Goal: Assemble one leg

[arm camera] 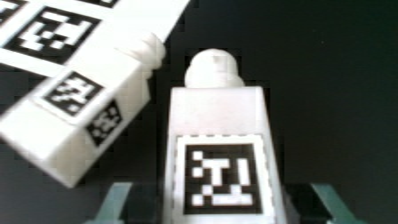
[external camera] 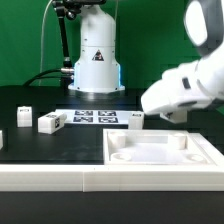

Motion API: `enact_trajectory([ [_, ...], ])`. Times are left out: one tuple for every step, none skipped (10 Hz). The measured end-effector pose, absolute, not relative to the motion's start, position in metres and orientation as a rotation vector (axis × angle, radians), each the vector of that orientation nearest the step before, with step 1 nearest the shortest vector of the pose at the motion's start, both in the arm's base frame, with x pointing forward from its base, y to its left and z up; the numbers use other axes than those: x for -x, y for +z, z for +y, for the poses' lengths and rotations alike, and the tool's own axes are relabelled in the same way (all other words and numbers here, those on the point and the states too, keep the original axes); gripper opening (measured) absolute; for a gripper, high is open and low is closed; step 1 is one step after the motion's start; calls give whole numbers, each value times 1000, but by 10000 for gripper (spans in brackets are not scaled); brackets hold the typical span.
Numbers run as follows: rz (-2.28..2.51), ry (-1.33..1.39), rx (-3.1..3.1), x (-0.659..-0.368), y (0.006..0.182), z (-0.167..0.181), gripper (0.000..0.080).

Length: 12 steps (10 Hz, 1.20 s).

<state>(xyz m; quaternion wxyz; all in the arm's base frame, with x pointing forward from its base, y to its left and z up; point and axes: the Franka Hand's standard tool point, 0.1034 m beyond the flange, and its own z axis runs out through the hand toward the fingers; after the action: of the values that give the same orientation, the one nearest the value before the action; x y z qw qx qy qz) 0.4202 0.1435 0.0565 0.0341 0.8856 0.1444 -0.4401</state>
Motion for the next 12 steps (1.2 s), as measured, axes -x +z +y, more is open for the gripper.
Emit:
enact_trajectory([
  [463,-1330,-2748,-430,73,139,291],
  [464,-1285,-2778,-438,90,134,291],
  [466,-1275,-2780,-438,96,134,291],
  [469,-1229,-2806,-443,90,137,291],
  [471,-1064,-2884,-453,89,138,291],
  [472,-937,-2934,-455,90,136,291],
  [500,-818,-2979,-460,91,133,291],
  [552,-722,-3018,-472,96,122,291],
  [539,-675,-3038,-486,105,113,291],
  [550,-569,-3065,-503,113,108,291],
  [542,-446,-3089,-519,123,102,291],
  [545,-306,-3105,-519,118,103,291],
])
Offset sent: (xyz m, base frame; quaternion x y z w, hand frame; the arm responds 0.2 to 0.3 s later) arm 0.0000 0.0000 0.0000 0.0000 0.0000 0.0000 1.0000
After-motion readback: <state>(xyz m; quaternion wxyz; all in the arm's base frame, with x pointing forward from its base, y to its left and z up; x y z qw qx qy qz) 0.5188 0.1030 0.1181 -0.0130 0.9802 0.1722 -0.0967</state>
